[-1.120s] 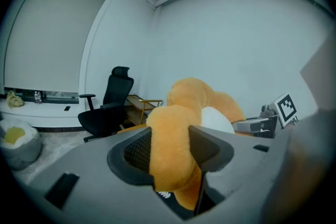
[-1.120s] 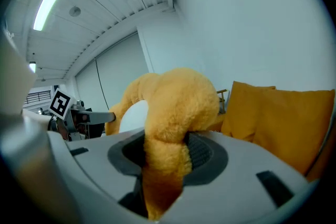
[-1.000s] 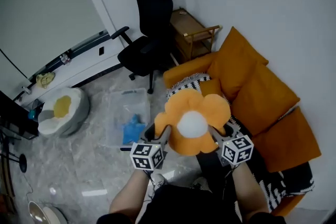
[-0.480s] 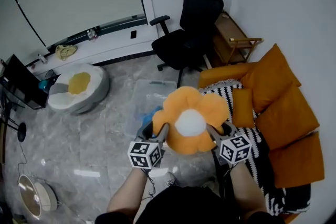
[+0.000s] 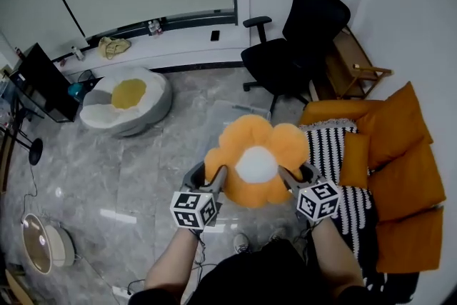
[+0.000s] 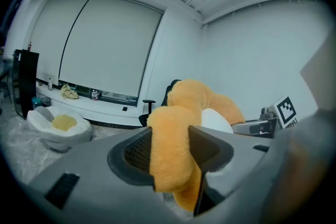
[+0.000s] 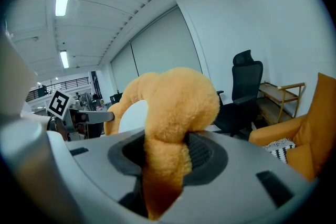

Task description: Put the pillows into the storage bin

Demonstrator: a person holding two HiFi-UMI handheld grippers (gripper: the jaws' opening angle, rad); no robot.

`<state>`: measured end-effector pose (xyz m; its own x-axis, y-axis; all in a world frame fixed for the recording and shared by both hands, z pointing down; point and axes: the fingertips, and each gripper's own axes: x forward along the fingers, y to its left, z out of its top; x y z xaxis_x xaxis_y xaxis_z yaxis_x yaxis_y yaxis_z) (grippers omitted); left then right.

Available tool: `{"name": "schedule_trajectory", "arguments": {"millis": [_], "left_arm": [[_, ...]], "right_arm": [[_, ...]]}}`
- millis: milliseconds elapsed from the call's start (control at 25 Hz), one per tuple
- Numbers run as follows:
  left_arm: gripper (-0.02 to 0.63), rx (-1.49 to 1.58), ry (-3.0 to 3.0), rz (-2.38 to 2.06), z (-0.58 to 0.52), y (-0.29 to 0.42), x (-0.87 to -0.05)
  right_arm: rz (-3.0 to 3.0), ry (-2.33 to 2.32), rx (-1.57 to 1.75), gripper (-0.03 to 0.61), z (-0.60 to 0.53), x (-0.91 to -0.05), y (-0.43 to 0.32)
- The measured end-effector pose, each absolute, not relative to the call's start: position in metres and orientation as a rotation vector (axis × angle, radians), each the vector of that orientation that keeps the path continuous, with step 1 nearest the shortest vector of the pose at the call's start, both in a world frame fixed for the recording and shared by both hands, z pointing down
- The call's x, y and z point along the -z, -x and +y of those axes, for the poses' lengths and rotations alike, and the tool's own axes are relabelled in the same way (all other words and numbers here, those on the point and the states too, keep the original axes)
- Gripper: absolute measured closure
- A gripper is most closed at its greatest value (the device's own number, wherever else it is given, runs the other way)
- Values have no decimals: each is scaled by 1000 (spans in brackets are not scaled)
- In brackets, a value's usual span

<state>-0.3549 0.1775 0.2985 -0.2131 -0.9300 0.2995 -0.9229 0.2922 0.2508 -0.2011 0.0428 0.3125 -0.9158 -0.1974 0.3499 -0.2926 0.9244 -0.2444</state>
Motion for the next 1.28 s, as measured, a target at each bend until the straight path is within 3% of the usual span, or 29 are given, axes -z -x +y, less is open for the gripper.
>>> {"name": "schedule_trajectory", "arguments": {"millis": [640,1280], "left_arm": [[416,-1,-1359,-2269,144,451,-336],[416,-52,-1307,-2207,47,491,-379]], "right_arm": [[-2684,-78,-516,413,-17,-363,327],[-2604,-102,-632,413,-111,-416,362]]}}
